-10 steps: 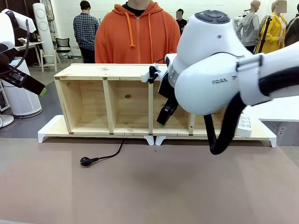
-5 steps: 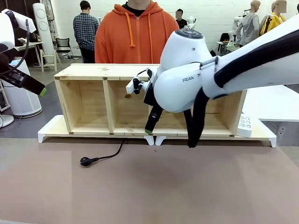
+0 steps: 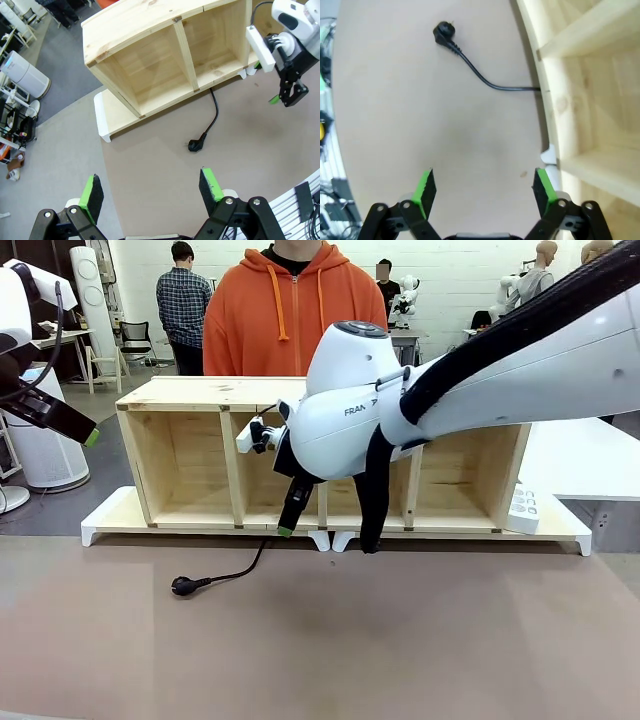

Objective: Perform cable management.
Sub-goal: When the cord part of the Power Cable appears at the lower middle area of the table and stops, grasp the cord part of the Power Cable.

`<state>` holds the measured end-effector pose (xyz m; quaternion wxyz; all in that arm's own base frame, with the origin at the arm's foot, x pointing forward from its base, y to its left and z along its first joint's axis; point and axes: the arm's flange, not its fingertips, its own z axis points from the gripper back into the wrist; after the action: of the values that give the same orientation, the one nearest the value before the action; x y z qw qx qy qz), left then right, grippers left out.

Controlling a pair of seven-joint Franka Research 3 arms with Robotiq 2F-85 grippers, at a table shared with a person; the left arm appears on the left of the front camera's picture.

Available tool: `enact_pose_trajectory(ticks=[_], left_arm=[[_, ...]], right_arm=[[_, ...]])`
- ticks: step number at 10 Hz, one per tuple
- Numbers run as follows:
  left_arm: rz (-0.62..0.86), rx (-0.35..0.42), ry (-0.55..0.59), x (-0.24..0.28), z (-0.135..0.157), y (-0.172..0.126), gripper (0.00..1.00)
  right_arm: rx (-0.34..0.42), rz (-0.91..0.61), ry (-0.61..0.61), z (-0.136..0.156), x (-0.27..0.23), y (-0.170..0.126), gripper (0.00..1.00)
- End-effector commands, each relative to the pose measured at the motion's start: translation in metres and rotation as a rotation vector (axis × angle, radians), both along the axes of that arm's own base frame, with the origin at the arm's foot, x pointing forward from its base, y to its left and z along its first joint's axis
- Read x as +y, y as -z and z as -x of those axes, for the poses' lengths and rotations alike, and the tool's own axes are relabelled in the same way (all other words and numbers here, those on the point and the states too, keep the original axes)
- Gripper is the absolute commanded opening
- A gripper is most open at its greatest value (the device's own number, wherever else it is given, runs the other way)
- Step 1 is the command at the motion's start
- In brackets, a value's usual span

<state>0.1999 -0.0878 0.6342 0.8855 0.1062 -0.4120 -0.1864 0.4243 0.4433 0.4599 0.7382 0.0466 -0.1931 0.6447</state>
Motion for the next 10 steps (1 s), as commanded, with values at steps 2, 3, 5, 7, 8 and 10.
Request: enact_pose_trajectory(ticks=[2, 3, 5, 7, 8, 10], left_arm=[[0.007, -0.003, -0.002, -0.001, -0.001, 0.0, 1.0], [0.007, -0.003, -0.002, -0.001, -0.001, 0.0, 1.0], [0.007, -0.003, -0.002, -0.001, -0.001, 0.0, 1.0], [0.007, -0.003, -0.002, -0.001, -0.001, 0.0, 1.0], [0.007, -0.003, -0.002, -0.001, -0.001, 0.0, 1.0], [0.007, -0.003, -0.002, -0.001, -0.001, 0.0, 1.0]], right_arm=[[0.049, -0.027, -0.08, -0.016, 0.014, 0.017, 1.0], [0.054, -0.032, -0.095, -0.019, 0.02, 0.022, 1.0], [0.044, -0.045, -0.118, -0.018, 0.028, 0.026, 1.0], [0.041, -0.01, -0.065, -0.014, 0.024, 0.027, 1.0], [0.041, -0.01, -0.065, -0.014, 0.024, 0.027, 1.0], [0.041, -0.01, -0.065, -0.014, 0.024, 0.027, 1.0]])
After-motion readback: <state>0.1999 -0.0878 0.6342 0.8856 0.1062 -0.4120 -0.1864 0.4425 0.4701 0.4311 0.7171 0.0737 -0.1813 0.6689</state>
